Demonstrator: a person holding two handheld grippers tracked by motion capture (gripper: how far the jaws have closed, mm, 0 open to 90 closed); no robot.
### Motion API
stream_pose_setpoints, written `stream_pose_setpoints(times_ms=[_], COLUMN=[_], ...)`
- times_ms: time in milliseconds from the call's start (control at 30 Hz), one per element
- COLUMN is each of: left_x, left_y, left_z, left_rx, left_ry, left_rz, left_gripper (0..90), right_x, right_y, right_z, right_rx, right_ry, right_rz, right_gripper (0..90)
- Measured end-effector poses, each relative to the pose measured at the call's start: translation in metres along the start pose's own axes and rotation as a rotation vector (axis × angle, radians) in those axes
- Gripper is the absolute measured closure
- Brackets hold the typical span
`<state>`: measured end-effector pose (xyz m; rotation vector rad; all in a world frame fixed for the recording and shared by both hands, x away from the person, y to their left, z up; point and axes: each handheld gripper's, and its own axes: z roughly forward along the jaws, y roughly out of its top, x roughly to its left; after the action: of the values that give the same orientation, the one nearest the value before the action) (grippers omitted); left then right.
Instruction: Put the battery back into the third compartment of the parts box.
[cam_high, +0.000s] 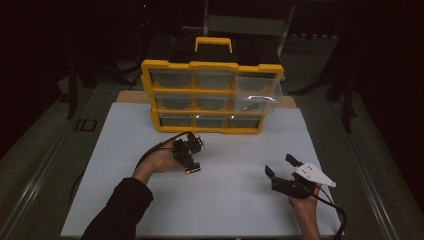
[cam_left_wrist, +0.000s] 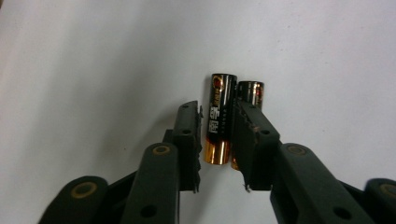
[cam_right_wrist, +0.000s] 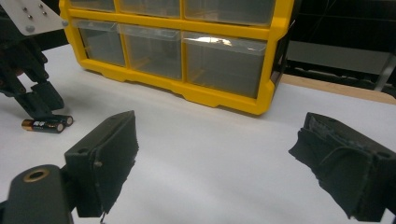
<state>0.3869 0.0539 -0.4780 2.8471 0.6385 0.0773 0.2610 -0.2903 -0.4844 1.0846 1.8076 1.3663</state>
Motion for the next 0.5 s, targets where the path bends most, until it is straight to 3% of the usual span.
stream_pose_setpoints(times_ms=[67, 100, 133, 200, 500], left_x=[0.002, 0.001, 0.001, -0.001, 0.000], left_y=[0.001, 0.001, 0.002, 0.003, 0.004], left_z=[0.001, 0.002, 0.004, 0.010, 0.011], left_rx=[-0.001, 0.007, 0.013, 0.048, 0.057], left_ry=[0.018, 0.014, 0.014, 0.052, 0.045], left_rz=[0.009, -0.012, -0.007, -0.006, -0.016], left_gripper=[75.9, 76.3, 76.1, 75.8, 77.4], right_x=[0.000, 0.000, 0.000, 0.000, 0.000], right_y=[0.000, 0.000, 0.000, 0.000, 0.000], right_z=[0.000, 0.000, 0.000, 0.000, 0.000], right_rx=[0.000, 0.000, 0.000, 0.001, 0.002], right_ry=[0.000, 0.000, 0.000, 0.000, 0.001], right_rz=[0.000, 0.000, 0.000, 0.001, -0.002], right_gripper=[11.5, 11.5, 11.6, 11.5, 11.6])
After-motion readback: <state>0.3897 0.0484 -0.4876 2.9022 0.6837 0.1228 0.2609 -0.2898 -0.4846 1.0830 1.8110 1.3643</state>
